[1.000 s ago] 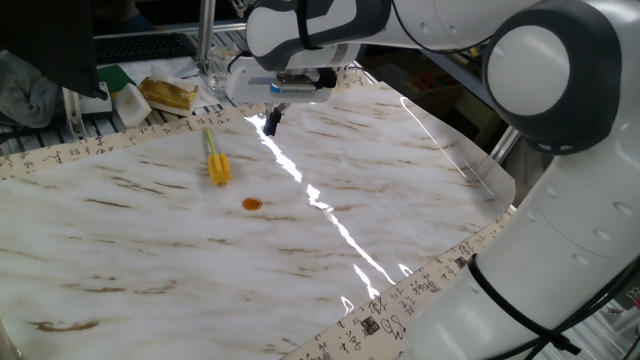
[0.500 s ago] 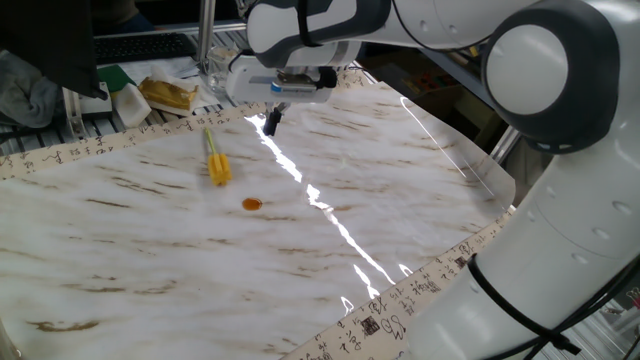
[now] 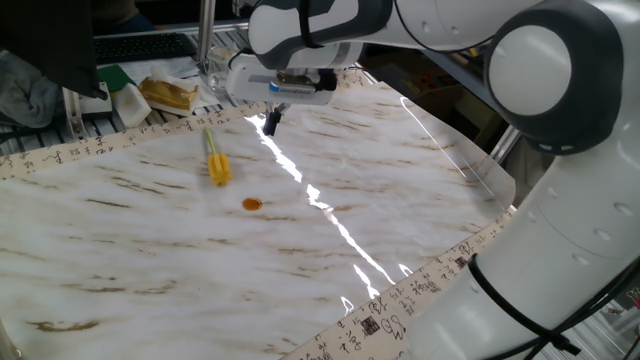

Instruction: Clean the tabletop with a sponge

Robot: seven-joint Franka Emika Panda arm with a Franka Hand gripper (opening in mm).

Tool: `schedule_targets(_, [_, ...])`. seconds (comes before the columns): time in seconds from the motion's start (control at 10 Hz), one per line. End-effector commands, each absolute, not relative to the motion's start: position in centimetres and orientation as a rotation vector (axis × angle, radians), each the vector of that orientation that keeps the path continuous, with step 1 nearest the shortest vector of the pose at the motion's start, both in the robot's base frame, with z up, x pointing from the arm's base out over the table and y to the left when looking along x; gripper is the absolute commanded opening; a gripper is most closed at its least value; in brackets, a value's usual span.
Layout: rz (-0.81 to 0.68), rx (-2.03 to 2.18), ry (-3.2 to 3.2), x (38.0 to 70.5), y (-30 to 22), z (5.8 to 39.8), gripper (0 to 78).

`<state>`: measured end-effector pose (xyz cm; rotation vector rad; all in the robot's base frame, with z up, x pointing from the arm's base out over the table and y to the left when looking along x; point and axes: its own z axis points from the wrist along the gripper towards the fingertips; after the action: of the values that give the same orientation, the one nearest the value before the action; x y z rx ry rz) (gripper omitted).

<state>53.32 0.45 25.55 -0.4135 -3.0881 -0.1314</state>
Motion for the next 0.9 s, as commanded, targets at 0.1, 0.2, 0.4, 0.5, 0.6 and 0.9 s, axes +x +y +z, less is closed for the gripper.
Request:
schedule_targets(0.1, [-0.138, -0.441, -3.063, 53.4, 0.4, 25.7, 0.0])
schedule_targets(0.2, [-0.137, -0.445, -3.066, 53.4, 0.4, 25.7, 0.0])
schedule_targets(0.4, [-0.136, -0.449, -3.069, 53.4, 0.4, 25.7, 0.0])
schedule_targets(0.5, [-0.136, -0.454, -3.07, 53.6, 0.6, 25.6, 0.0])
schedule_targets(0.6, [-0.13, -0.483, -3.067, 54.7, 1.4, 24.9, 0.0])
schedule_targets(0.9, [-0.124, -0.535, -3.053, 56.9, 3.1, 23.1, 0.0])
